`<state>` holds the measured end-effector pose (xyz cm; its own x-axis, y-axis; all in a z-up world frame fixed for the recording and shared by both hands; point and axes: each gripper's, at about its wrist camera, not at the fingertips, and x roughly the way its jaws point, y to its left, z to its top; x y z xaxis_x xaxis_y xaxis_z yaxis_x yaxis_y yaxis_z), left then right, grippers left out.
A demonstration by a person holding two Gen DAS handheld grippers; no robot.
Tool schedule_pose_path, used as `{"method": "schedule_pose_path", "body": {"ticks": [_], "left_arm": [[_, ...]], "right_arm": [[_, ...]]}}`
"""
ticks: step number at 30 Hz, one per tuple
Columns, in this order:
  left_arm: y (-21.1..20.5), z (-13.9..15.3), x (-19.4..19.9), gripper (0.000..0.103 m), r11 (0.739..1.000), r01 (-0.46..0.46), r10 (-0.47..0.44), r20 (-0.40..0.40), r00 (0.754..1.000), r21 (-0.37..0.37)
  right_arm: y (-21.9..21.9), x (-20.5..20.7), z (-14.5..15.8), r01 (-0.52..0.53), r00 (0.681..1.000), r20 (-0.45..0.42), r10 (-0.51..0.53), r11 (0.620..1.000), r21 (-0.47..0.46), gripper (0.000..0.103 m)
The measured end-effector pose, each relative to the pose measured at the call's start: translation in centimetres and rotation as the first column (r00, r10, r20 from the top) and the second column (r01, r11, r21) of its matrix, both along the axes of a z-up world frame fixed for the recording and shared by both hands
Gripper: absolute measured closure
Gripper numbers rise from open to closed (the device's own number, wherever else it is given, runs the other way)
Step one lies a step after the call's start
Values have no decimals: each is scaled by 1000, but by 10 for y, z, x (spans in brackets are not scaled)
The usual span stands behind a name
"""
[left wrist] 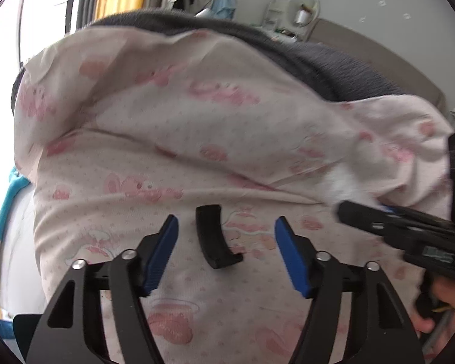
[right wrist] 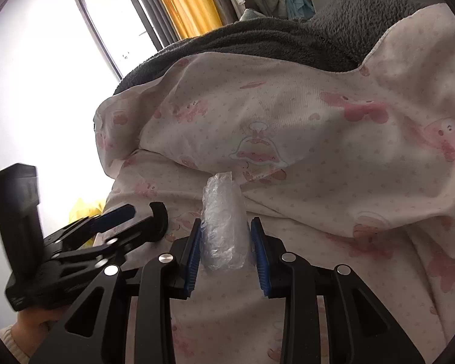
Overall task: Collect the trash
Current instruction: 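Grasp the clear bubble wrap with the right tool while the left tool grasps the black curved plastic piece, then carry the black plastic piece and bubble wrap over the teal bin with both tools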
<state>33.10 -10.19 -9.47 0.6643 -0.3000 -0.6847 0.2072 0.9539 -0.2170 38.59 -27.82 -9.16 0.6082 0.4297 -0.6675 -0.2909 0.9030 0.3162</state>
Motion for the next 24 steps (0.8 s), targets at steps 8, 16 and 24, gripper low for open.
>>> {"method": "schedule_pose_path", "body": {"ticks": [8,16,24], "left_arm": [[-6,-18,18,70,999,-24,27,-58,998,49],[-5,-17,7,81,998,42,-39,-44,998,54],[11,2,-32,81,995,76,-75,-8,997,68]], "right_arm": [[-15,-11,0,-17,1000,-5,17,1000,-9,71],[-23,-24,13,-16,1000,22,17,1000,-19,71],[-6,-45,22,-13,1000,24,14,999,-41,71]]}}
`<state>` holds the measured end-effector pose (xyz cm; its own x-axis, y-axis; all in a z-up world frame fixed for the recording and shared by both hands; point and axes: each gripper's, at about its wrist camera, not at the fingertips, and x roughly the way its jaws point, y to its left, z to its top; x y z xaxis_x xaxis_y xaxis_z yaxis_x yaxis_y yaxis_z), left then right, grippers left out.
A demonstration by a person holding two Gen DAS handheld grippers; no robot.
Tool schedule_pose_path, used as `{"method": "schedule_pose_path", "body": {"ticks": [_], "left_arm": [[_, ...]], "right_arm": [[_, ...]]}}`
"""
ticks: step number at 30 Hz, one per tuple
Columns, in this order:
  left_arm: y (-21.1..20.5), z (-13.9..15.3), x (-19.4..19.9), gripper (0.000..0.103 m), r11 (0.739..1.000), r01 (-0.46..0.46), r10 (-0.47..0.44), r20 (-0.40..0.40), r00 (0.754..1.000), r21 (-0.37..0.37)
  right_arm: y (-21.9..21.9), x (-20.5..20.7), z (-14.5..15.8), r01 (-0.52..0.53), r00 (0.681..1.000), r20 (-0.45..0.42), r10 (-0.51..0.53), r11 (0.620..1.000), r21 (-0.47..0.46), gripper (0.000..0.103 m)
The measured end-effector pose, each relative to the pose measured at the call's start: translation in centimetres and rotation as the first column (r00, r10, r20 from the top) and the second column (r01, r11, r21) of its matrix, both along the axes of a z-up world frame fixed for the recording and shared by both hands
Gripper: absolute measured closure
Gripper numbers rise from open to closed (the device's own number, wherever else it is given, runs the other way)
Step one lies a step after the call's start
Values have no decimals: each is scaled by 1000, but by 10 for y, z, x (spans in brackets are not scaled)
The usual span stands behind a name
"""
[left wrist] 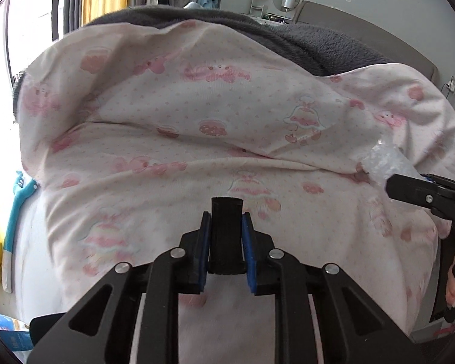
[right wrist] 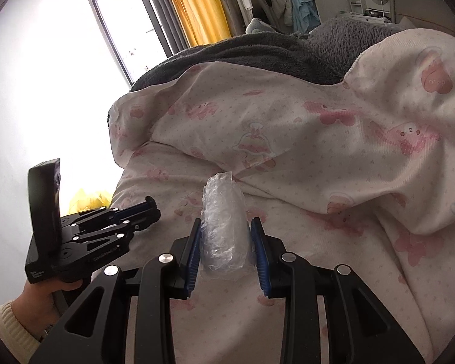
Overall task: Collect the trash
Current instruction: 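Carry the black plastic piece and bubble wrap over the teal bin with both tools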
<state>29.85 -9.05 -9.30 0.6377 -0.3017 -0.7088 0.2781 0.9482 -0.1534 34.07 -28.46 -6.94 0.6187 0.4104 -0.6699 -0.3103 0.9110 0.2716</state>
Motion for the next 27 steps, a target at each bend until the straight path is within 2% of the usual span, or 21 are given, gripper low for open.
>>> {"method": "schedule_pose_path", "body": {"ticks": [5,7,12,16,20,25,27], "left_arm": [[20,13,-27,81,1000,-5,5,9,1000,-13],[28,19,-36,81,1000,-8,8,11,1000,-21],[47,29,-59,81,999,-8,6,30,1000,34],[82,32,-78,81,998,-48,47,18,999,45],[114,25,-90,81,995,-89,89,1,996,43],[149,7,-99,81,991,-124,127,-52,990,54],[167,-3,-101,81,988,-153,156,-90,984,37]], "right_arm": [[10,-12,2,35,999,-24,-33,996,77,71],[17,-19,6,44,999,-22,-43,997,68,71],[38,-37,21,45,999,-5,-45,998,51,71],[61,-49,36,18,1000,6,-18,1000,22,70],[86,-66,48,-16,1000,25,15,1000,20,71],[127,-77,46,-74,997,17,74,997,-12,71],[146,-77,44,-102,995,9,102,995,-17,70]]}}
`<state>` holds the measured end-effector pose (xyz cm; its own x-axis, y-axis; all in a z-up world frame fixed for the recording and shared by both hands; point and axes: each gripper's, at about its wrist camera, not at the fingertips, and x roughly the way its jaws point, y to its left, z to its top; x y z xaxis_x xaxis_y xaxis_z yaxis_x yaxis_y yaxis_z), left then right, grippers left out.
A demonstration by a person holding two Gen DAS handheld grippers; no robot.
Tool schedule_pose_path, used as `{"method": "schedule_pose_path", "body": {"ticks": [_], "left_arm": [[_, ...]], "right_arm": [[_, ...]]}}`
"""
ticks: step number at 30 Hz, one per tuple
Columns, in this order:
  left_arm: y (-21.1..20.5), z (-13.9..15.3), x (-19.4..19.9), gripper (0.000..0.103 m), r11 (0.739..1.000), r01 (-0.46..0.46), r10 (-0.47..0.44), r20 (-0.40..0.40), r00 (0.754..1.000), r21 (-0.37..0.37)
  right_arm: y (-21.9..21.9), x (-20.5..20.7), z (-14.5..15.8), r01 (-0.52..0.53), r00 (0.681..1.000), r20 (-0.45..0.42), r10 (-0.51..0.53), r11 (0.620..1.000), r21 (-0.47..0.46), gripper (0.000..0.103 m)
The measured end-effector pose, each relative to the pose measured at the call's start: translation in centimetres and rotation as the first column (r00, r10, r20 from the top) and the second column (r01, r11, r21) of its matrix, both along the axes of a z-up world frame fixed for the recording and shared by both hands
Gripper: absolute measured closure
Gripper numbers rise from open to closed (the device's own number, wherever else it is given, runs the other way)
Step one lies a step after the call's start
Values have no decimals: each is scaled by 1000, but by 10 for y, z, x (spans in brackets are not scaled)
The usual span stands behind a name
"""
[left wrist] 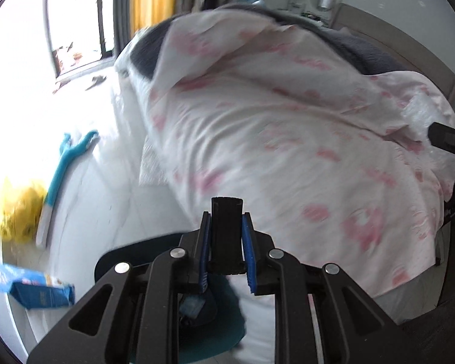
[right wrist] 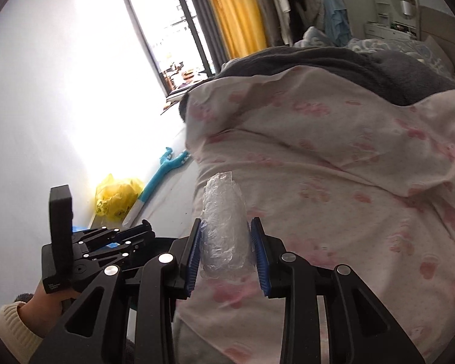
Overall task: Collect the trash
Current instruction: 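Carry the black plastic piece and bubble wrap over the teal bin with both tools, then open the left tool over the bin while the right tool releases the bubble wrap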
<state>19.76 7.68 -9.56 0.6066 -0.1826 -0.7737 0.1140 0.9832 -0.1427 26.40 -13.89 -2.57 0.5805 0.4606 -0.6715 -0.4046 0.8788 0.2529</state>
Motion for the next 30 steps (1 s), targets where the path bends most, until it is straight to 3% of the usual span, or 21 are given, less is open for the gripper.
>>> {"method": "schedule_pose_path", "body": {"ticks": [6,13,21,23,25,30], "left_arm": [[46,-37,-7,81,996,-84,82,-88,993,-10],[83,-84,-19,81,991,-136,134,-225,965,6],[109,-130,-34,80,990,-140,131,-381,915,4],[116,-134,-40,71,990,-140,127,-392,911,-4],[121,-134,-45,48,990,-143,129,-388,913,-6],[135,-126,-58,37,988,-150,129,-359,924,-30]], "right_arm": [[55,1,-2,-74,997,-15,74,997,11,70],[122,2,-18,-162,985,-55,162,987,-3,71],[172,6,-43,-212,972,-116,206,977,-37,71],[181,7,-51,-220,968,-131,212,974,-48,70],[191,10,-59,-227,965,-150,215,972,-66,71],[212,13,-84,-244,953,-210,219,965,-100,71]]}}
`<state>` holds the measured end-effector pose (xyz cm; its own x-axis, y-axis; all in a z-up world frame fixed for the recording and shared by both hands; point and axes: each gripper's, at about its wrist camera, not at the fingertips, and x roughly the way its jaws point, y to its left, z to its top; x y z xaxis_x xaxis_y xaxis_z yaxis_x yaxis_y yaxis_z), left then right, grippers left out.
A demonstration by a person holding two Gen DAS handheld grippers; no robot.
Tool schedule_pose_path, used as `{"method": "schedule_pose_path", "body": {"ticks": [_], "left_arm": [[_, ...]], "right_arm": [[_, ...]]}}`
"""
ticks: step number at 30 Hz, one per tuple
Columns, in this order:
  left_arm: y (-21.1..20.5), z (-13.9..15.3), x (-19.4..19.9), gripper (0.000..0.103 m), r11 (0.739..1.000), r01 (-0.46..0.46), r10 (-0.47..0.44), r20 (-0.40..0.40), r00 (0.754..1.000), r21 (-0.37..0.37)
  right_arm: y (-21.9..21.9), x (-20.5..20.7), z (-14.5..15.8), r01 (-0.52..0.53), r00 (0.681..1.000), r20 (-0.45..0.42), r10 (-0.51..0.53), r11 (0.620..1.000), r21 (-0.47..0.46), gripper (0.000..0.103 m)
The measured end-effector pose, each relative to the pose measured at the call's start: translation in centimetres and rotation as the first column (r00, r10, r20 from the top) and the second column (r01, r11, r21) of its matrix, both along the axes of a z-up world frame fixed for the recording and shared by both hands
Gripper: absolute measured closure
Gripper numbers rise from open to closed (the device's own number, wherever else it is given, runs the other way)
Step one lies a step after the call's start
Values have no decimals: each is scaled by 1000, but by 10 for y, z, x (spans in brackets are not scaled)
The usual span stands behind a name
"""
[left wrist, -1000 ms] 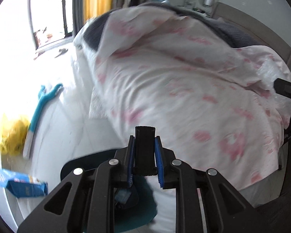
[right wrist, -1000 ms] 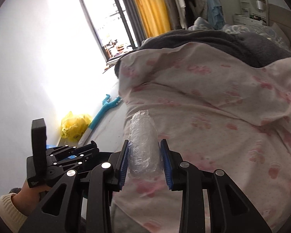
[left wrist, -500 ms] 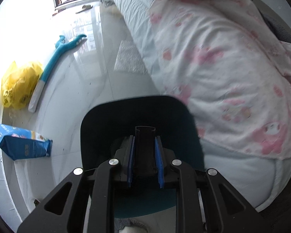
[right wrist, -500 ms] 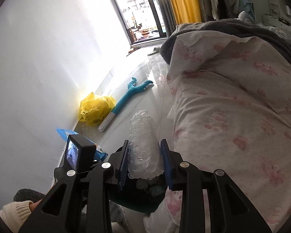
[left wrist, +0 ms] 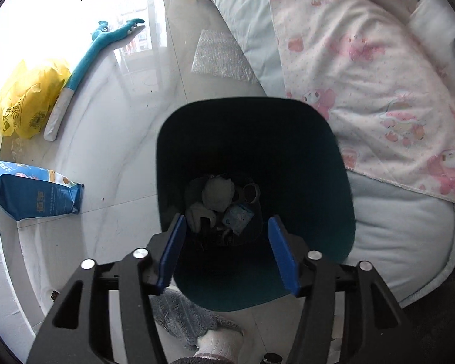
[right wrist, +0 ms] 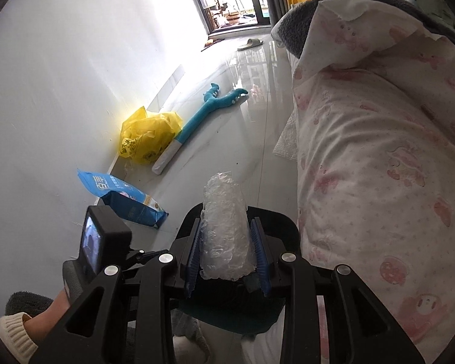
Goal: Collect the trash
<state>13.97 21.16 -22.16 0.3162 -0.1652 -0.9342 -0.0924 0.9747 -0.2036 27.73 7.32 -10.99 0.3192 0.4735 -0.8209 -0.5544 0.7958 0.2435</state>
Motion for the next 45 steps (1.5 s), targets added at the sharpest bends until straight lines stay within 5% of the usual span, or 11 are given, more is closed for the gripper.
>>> {"method": "schedule_pose_path", "body": {"ticks": [18,32,35,45], "left_arm": [[45,65,-31,12,992,-89,62,266,962,91],[22,156,-58,11,980,-153,59,553,831,124],[12,170,-65,11,978,-163,58,589,806,126],[-22,198,-92,7,969,-151,-14,659,752,194]], "right_arm": [[37,-3,-88,-52,986,-166,19,979,-197,71],[37,-10,-119,-79,976,-217,19,959,-271,69],[35,-13,-118,-73,978,-208,17,962,-264,53],[9,-34,-72,-34,995,-103,15,982,-187,44]]}}
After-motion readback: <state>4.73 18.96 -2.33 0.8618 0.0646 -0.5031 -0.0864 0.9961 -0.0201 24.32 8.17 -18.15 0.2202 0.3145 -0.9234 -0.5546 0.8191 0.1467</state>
